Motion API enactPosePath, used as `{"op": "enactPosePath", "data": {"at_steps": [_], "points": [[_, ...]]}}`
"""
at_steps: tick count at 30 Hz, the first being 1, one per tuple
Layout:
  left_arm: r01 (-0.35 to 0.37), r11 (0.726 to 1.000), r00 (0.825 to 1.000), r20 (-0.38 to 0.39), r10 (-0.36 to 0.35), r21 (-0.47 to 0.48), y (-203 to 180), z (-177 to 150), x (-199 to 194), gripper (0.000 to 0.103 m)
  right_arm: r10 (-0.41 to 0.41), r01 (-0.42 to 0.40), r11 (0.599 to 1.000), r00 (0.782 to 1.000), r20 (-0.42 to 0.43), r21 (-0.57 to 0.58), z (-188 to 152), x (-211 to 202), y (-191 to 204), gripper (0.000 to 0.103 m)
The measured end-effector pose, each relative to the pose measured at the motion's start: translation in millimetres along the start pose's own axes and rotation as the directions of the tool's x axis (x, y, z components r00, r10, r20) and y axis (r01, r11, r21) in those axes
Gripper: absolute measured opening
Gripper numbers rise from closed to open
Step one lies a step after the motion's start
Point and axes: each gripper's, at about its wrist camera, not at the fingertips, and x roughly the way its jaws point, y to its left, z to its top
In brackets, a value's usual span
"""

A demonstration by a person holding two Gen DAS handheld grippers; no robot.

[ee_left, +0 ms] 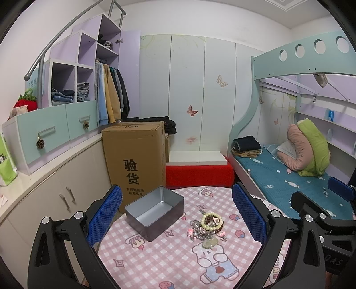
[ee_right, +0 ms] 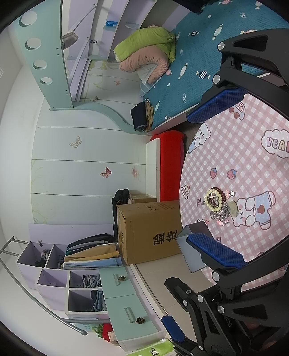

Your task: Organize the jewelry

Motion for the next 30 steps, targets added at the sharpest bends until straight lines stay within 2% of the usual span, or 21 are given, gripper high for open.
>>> {"op": "enactPosePath", "data": {"at_steps": [10,30], "points": [[0.026,0.999,0.999,-0.027,-0.027,-0.019,0.4,2.6,3.6,0.096,-0.002,0.002,1.0,1.0,-0.005,0.009,2.3,0.6,-0.7,0.097],[0.029,0.999,0.999,-0.037,-0.03,-0.02,0.8,0.5,6.4,0.096,-0.002,0.002,1.0,1.0,-0.007,0.01,1.5,0.7,-1.9,0.097]]}}
